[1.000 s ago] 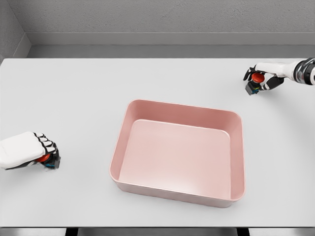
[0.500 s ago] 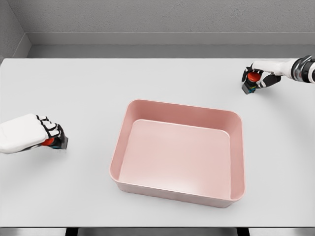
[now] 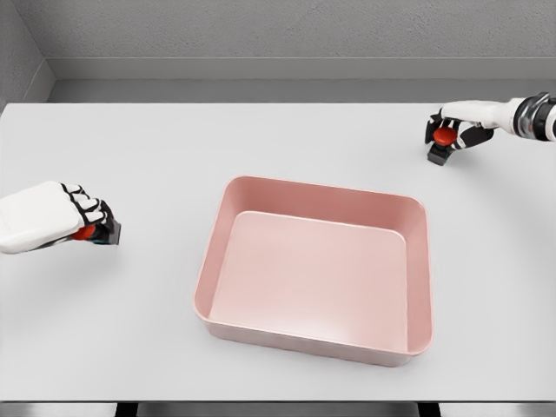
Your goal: Put the industrial switch in the basket with both arms
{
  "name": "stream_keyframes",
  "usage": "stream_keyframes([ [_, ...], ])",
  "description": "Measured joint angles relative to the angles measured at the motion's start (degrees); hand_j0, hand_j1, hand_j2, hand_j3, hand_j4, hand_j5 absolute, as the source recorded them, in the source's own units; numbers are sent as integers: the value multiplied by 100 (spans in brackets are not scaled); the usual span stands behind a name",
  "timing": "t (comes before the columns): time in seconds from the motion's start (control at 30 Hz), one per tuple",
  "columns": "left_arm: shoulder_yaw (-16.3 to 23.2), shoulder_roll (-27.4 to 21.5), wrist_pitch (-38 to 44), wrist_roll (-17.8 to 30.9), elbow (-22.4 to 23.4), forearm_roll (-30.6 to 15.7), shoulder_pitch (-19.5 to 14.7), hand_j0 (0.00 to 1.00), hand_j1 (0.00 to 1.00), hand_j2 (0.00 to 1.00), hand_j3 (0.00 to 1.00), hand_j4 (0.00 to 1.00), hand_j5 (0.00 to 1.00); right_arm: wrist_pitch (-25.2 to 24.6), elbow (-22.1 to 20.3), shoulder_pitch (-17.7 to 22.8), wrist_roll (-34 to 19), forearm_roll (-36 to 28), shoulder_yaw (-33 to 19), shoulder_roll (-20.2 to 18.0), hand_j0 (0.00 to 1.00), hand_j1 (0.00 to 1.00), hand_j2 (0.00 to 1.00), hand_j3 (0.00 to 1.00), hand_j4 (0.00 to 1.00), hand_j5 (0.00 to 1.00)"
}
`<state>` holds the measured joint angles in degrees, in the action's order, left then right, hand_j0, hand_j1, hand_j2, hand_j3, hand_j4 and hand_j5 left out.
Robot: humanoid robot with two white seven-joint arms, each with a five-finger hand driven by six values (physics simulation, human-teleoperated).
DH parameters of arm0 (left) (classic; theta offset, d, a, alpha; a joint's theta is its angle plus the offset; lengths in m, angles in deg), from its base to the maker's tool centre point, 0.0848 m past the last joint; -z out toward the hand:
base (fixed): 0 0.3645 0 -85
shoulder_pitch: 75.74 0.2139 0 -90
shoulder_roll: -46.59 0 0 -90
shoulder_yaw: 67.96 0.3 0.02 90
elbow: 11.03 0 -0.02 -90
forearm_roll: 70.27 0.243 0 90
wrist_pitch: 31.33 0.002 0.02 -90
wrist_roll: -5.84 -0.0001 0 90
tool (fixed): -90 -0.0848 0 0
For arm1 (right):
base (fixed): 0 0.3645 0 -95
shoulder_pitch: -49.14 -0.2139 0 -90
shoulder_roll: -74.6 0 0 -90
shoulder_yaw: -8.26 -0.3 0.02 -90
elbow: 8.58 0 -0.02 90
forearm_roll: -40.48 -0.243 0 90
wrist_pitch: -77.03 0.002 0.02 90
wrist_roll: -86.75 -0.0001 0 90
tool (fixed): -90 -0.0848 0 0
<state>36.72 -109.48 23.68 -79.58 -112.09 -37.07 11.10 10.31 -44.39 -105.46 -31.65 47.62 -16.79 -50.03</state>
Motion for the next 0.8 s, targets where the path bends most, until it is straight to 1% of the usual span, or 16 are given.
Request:
stream_keyframes([
  [0.13,0,12,0,-1,-1,-31,-114,41,41,41,41,41,41,58,-9,0,-36,-7,-7,-4,47,47,47,47,47,47],
  [0.2,0,17,1,-1,-1,-86,-229,41,41,41,41,41,41,122,-10,-44,-46,-12,-8,-5,45,45,45,45,45,45],
  [0.23,1,19,2,-3,-1,-122,-343,41,41,41,41,41,41,159,-11,-53,-47,-20,-10,-8,45,45,45,45,45,45],
  [0.37,6,108,2,-8,-1,-235,-563,42,42,42,42,42,42,360,-24,-88,-55,-33,-10,-25,45,45,45,45,45,45],
  [0.57,42,423,0,-2,-1,-281,-668,41,41,41,41,41,41,663,-163,-141,-168,-63,-35,-59,46,46,46,46,46,46],
  [0.8,91,788,-2,15,-1,-279,-800,41,41,41,41,41,41,983,-195,-176,-296,-83,-113,-73,46,46,46,46,46,46],
])
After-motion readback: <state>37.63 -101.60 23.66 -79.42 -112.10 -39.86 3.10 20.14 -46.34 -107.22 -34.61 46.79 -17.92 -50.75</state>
